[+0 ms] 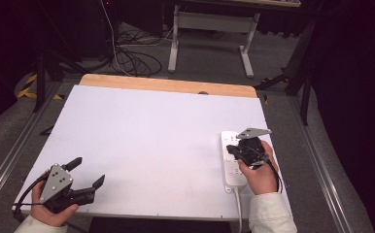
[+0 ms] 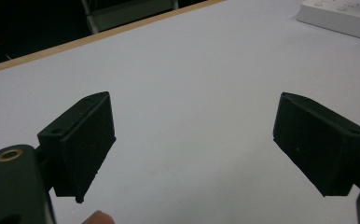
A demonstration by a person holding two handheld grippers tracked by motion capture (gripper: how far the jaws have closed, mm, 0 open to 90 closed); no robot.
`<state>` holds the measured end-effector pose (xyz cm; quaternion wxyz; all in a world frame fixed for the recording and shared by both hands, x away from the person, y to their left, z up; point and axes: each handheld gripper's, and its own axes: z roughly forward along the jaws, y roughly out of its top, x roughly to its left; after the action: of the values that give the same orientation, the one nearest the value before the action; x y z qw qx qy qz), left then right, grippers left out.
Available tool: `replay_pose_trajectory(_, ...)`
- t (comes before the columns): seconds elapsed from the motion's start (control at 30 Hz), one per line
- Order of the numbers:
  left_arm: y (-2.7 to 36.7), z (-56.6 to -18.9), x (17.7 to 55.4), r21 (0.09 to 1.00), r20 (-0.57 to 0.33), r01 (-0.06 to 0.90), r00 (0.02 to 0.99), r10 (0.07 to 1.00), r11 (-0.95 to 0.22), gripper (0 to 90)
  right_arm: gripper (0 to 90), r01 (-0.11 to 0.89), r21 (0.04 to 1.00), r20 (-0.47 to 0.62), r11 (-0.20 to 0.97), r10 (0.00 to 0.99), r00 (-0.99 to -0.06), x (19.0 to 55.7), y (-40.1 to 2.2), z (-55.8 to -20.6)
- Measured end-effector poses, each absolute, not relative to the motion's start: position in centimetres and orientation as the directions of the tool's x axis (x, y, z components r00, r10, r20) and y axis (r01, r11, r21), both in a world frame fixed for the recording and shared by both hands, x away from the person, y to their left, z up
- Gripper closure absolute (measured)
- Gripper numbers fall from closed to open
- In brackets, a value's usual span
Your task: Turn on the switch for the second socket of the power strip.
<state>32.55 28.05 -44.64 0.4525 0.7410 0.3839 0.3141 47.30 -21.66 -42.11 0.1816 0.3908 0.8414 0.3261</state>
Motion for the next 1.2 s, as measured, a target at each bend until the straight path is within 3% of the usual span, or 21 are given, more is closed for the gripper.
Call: replay_pose_trajectory(1.2,28.0,-44.7,32.6,0.908,0.116,0.292,0.512,0.851,-0.3,13.0,90.0,0.633,0.562,-0.044,0.533,0.783,-0.62,48.2,-21.3,-43.7)
